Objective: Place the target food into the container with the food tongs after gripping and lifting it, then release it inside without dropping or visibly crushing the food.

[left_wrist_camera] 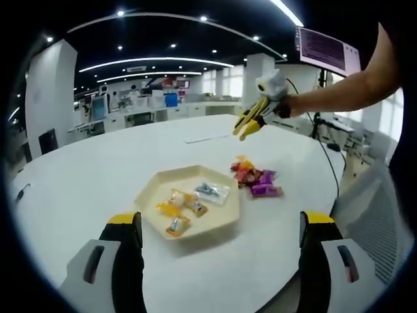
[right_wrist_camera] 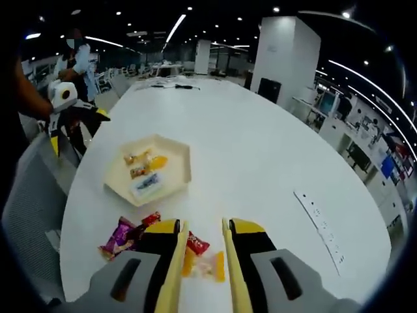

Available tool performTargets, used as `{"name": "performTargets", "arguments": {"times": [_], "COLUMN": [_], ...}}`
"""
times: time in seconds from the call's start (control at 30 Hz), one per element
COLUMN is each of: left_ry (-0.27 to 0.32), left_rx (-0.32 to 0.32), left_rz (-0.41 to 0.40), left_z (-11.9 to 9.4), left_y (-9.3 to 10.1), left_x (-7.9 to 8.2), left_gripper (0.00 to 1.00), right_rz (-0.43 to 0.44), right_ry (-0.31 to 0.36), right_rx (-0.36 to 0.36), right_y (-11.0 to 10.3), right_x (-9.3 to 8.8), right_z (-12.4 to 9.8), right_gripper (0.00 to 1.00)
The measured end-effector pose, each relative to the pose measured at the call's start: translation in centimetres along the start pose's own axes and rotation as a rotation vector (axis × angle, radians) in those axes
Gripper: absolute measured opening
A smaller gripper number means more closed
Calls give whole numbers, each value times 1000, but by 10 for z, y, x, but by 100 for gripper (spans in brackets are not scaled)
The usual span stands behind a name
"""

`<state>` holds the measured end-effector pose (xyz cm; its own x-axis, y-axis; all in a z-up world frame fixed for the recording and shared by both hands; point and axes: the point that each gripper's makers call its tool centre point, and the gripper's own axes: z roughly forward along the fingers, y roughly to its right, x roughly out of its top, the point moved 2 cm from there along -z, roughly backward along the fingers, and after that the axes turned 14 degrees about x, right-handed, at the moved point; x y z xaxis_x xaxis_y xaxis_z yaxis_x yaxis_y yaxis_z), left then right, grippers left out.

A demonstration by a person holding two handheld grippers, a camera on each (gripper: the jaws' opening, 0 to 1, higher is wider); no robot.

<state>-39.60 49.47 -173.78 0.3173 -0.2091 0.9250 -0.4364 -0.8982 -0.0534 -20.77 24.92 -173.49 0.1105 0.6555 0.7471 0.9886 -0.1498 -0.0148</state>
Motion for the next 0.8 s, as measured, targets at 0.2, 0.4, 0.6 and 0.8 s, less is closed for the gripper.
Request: {"name": "performTargets", "arguments": {"times": [0.2, 0.4, 0.6, 0.8], "left_ry": [-8, -11, -8, -18], "left_rx": [0, 1, 13, -1], "left_rz": [-2, -8, -19, -5], "left_z": [0, 1, 1, 2], "left_y": [0, 0, -4, 0], "left_x": [-1, -2, -1, -3], "left_gripper": [97, 96, 96, 96], "right_rz": [17, 18, 1, -5], "right_ry": [-24, -52, -101, -126], "right_rx": [13, 34, 53, 65], "right_y": [4, 3, 2, 3], "right_x": [-19, -29, -40, -46], "right_z": [18, 25, 35, 44], "right_gripper": [29, 29, 29, 29]}}
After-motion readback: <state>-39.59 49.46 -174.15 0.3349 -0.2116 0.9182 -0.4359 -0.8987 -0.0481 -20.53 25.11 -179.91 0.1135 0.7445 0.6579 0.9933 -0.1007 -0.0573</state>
